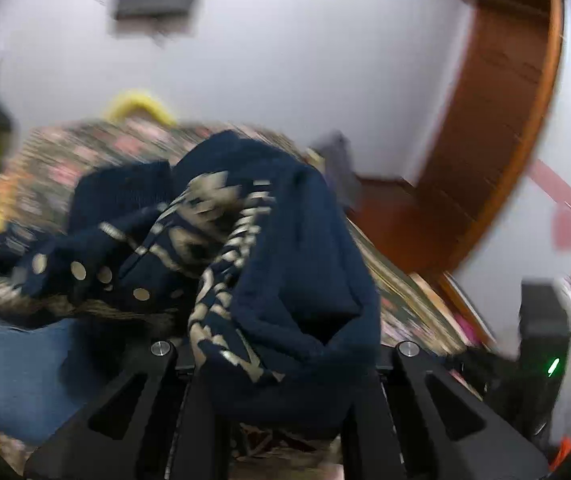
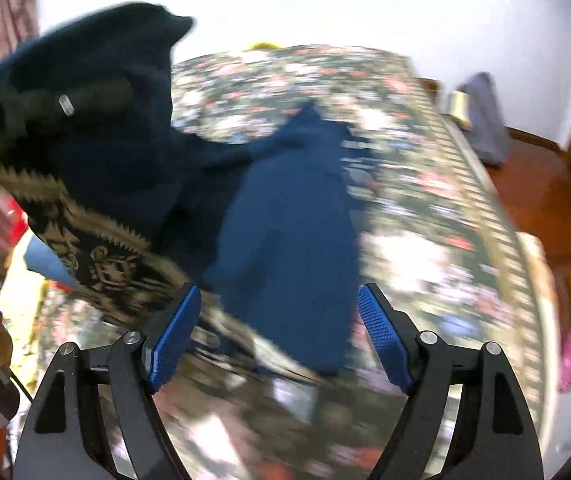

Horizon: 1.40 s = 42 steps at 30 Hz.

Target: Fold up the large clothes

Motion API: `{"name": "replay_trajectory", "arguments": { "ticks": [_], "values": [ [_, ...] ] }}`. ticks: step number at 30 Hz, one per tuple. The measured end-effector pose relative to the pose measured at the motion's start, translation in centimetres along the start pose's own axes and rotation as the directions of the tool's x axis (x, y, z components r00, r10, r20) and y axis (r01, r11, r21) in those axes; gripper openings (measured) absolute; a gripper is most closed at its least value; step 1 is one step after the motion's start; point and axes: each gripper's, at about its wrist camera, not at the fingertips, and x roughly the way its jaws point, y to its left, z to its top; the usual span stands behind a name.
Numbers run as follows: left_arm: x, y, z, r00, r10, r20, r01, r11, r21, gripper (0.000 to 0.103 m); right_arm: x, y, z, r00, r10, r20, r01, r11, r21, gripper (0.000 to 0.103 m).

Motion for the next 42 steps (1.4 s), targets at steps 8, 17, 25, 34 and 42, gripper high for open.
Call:
{"name": "replay_trajectory", "arguments": {
  "ticks": [8,17,25,34,42],
  "values": [
    [7.8,-1.7,-3.8,0.958,-0.057,-0.28,0.078,0.995,0.065,0.008,-2.1,-5.9,-2.3,0.998,-0.048,-0.029,0.051,0.991,0.123,0.078],
    [2.7,-1.9,-4.1,0.958,-0.112,-0.264,0.141,0.985,0.095,0.059,-4.6,-6.2,-1.9,0.999,-0.036,0.027,0.031,0.99,0.138,0.078],
    [-5.1,1.2,-4.9,0.984,-0.069,-0.162,0.088,0.989,0.115,0.07,-7.0,-2.0,-0.5,0.995,0.012,0.1,-0.016,0.999,0.038,0.078],
    [-7.7,9.5,-6.6,0.985,0.12,-0.122,-0.12,0.993,0.011,0.072,-5.0,5.0,2.1,0.993,0.034,0.113,-0.02,0.993,-0.12,0.082],
    [-8.2,15.1,-7.6,0.973,0.197,-0.122,-0.208,0.975,-0.084,0.072,1.1,10.9,4.1,0.999,0.053,0.002,-0.051,0.972,-0.228,0.082]
  ]
}}
